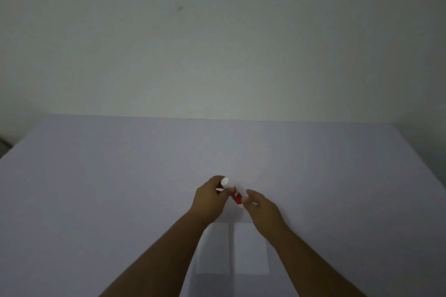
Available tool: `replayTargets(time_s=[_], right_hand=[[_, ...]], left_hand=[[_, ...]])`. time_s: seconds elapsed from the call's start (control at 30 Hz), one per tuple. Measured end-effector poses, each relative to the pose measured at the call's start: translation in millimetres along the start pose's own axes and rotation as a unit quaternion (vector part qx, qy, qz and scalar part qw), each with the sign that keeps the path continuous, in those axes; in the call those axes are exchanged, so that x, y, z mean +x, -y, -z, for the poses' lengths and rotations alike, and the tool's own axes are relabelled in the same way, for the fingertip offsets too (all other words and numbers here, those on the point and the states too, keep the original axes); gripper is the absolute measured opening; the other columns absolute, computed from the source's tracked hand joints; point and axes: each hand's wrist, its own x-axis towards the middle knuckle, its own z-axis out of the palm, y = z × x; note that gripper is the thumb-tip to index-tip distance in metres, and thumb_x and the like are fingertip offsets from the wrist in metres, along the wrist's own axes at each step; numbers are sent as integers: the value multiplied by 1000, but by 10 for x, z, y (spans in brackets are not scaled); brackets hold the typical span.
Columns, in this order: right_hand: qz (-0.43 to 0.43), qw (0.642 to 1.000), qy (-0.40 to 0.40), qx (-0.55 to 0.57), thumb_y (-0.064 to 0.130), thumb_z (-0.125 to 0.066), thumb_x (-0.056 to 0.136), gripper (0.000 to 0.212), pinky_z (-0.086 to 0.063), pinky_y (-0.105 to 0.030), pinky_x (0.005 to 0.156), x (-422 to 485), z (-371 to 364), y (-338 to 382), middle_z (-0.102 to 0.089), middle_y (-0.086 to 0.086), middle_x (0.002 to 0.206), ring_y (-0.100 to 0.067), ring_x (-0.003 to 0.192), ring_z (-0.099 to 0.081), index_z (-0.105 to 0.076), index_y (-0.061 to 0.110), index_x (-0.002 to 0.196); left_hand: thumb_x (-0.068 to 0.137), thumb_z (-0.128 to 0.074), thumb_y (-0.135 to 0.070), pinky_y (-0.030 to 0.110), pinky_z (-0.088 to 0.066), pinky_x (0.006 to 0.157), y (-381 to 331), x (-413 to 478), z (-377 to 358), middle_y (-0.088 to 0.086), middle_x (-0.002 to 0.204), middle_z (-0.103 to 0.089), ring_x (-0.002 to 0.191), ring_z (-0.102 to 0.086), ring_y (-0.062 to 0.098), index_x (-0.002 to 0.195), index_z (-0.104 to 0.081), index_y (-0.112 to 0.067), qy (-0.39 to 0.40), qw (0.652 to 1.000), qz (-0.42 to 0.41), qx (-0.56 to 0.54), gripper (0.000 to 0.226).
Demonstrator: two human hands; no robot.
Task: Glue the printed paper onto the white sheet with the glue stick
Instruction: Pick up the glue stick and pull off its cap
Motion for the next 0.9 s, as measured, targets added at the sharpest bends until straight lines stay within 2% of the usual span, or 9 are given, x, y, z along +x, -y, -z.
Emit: replayTargets(time_s=[0.07,0.17,0.27,0.37,0.43,0.53,0.6,0.67,0.9], right_hand=[[-25,996,15,88,36,-44,94,43,-51,-37,92,-15,22,17,-57,-9,127,-24,108,-57,-46,15,132],[-30,976,51,210,29,-47,94,29,-53,-25,68,-64,41,45,-68,-7,102,-18,81,-62,-57,14,117],[-15,965,26,260,25,-56,90,18,-53,-26,68,-68,27,66,-68,-7,93,-17,78,-62,-62,16,104],[-14,971,-26,239,25,-61,86,18,-53,-29,72,-30,8,49,-66,-4,89,-16,76,-61,-63,17,102],[-19,967,-55,249,24,-62,85,10,-52,-27,68,6,3,0,-66,-3,86,-16,74,-61,-64,21,95],[-36,960,-88,262,24,-62,85,7,-50,-24,63,-2,13,-93,-66,-3,83,-17,73,-62,-61,29,81],[-41,957,-93,272,24,-62,86,7,-50,-24,63,-16,15,-139,-66,-5,81,-17,71,-61,-61,29,80],[-43,955,-92,277,23,-62,86,7,-50,-24,63,-12,1,-184,-66,-6,80,-17,70,-61,-61,28,81],[-46,949,-91,297,22,-63,85,3,-51,-24,63,-31,-62,-248,-66,-9,81,-19,72,-60,-63,24,86]], left_hand=[[89,-59,-26,34,-53,87,-2,2,85,-3,99,-65,93,-63,18,112,-57,-19,40,995,30,-84,25],[90,-58,-22,26,-55,80,-29,-4,181,6,104,-66,96,-64,19,111,-59,-18,78,980,47,-175,22],[90,-58,-22,19,-54,70,-54,12,234,7,105,-66,96,-65,17,108,-59,-18,77,974,55,-205,19],[89,-60,-24,29,-54,82,0,75,280,9,105,-64,96,-63,20,112,-57,-13,5,956,101,-275,25],[87,-62,-28,34,-52,86,111,128,304,7,100,-64,92,-62,21,110,-58,-16,-34,974,112,-195,26],[81,-66,-28,25,-47,69,320,111,271,-1,87,-64,81,-59,14,95,-60,-23,-42,996,76,16,16],[78,-65,-24,21,-43,62,442,96,204,-1,84,-65,77,-58,13,91,-61,-20,-42,994,50,87,14],[78,-64,-21,20,-40,59,535,122,143,1,85,-64,76,-57,14,94,-62,-16,-37,989,39,137,18],[75,-67,-20,27,-39,69,651,226,68,7,93,-62,80,-52,19,92,-62,-12,-22,979,19,204,20]])
